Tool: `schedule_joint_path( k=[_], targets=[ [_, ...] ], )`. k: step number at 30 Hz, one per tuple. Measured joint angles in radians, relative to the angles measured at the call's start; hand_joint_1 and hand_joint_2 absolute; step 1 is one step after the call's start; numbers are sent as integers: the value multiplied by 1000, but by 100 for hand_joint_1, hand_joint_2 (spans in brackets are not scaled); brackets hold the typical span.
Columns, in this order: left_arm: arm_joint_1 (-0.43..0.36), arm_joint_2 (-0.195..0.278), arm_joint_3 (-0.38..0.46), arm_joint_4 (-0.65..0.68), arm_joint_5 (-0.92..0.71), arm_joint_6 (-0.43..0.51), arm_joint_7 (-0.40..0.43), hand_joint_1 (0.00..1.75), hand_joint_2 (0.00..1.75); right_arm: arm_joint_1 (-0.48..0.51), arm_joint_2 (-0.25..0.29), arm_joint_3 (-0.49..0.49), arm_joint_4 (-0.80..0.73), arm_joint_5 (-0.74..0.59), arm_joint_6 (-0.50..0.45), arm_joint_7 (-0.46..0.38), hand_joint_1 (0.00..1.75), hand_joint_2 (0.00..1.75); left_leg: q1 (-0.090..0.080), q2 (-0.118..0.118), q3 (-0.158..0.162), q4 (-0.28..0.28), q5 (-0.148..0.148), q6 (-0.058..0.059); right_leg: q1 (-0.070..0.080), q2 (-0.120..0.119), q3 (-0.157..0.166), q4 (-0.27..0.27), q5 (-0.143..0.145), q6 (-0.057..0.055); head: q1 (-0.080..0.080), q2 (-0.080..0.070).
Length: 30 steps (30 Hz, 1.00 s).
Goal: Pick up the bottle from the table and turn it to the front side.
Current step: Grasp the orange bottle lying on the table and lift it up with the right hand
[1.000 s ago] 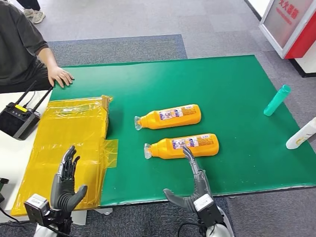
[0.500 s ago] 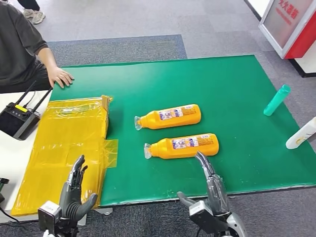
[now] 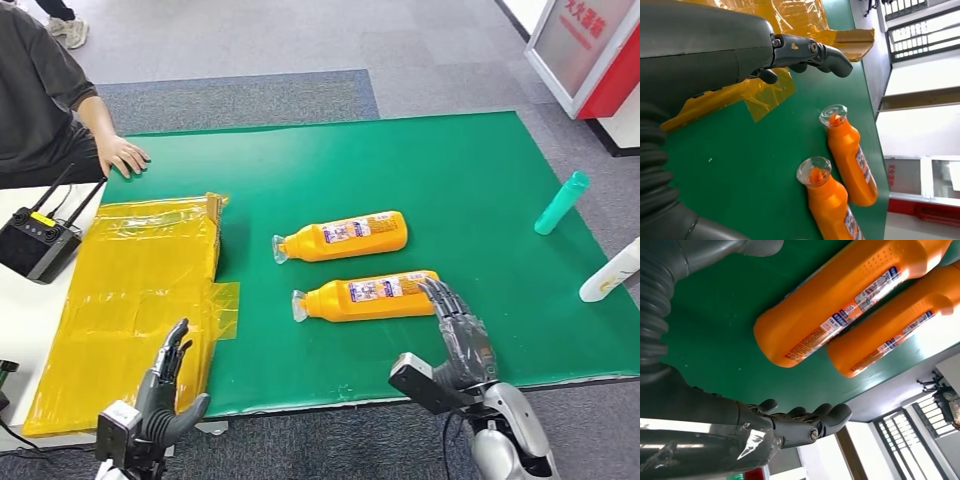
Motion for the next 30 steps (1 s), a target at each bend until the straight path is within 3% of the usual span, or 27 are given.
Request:
schedule_joint_path(
  k=[5,10,19,24,30],
  targets=[
    [-4,0,1,8,-6,-2,0,0,175,-30,-14,0,11,25,42,41,0,175,0,0,0,0,0,0,0,0,0,0,0,0,0,0],
    [-19,1,-1,15,-10,-2,0,0,175,-159,-38,6,82,46,139,108,0,175,0,0,0,0,1,1,0,0,0,0,1,1,0,0],
    [-54,11,-11,41,0,10,0,0,175,-432,-57,75,353,62,242,150,0,175,-1,0,-1,0,5,2,0,0,0,0,4,2,0,0],
    [-62,16,-21,51,3,16,0,0,175,-509,-57,105,453,60,263,156,0,175,-1,0,-1,0,5,2,0,0,0,0,4,2,0,0],
    [-72,25,-29,64,15,30,0,0,175,-597,-57,142,607,8,366,152,0,175,-1,0,-1,0,5,2,0,0,-1,0,4,2,0,0]
  ],
)
